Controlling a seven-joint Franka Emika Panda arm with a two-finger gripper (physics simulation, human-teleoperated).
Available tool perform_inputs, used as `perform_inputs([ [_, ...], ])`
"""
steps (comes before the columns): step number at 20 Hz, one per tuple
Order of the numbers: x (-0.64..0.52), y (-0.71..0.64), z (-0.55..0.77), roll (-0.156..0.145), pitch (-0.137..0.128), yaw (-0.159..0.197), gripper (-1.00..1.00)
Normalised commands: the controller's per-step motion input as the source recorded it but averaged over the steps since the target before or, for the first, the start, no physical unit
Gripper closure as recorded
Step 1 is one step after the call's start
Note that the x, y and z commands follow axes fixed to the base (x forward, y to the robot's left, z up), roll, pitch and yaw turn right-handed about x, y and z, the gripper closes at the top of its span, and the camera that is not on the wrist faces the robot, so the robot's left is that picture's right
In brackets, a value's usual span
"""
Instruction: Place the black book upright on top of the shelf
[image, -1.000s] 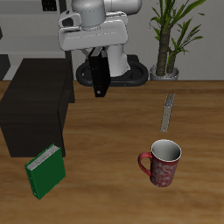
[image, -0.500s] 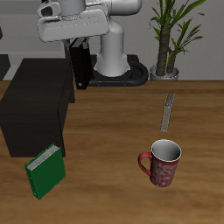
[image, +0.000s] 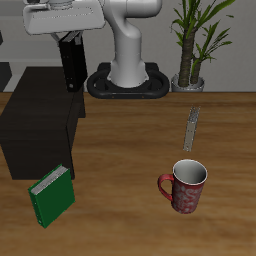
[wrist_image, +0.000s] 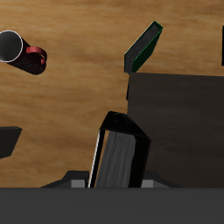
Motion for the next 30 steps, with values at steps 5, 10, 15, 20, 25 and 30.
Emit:
perform_inputs([
  [5, -0.12, -0.38, 0.22, -0.026, -0.014, -0.009, 1.0],
  [10, -0.05, -0.22, 0.06, -0.032, -0.012, -0.017, 1.0],
  [15, 0.03, -0.22, -0.18, -0.023, 0.024, -0.009, 1.0],
  [20, 0.02, -0.03, -0.15, -0.028, 0.024, -0.023, 1.0],
  [25, 0.04, -0.03, -0.22, -0.017, 0.036, -0.027, 1.0],
  [30, 0.06, -0.1, -0.25, -0.075, 0.037, -0.001, -1.0],
])
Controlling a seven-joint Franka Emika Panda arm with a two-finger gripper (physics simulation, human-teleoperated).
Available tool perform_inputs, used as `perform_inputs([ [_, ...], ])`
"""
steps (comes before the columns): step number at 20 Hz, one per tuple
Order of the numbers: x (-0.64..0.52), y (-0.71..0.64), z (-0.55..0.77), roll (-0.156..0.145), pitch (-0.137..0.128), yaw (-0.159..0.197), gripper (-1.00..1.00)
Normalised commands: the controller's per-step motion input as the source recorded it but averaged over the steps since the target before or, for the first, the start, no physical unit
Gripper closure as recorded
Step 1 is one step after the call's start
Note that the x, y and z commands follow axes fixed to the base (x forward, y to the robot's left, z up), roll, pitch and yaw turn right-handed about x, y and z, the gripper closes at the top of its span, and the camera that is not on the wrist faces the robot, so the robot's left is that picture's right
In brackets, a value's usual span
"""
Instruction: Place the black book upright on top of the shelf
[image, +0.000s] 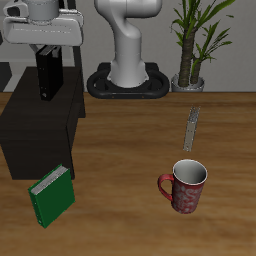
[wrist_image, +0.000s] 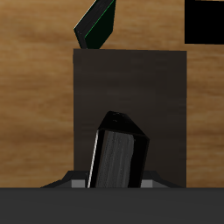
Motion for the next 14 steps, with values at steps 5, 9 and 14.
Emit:
perform_inputs([
  [5, -0.01, -0.03, -0.1, -0.019, 0.02, -0.051, -1.0],
  [9, -0.01, -0.09, 0.03, -0.023, -0.004, -0.017, -1.0],
  [14, -0.1, -0.02, 0.13, -0.011, -0.028, 0.009, -1.0],
])
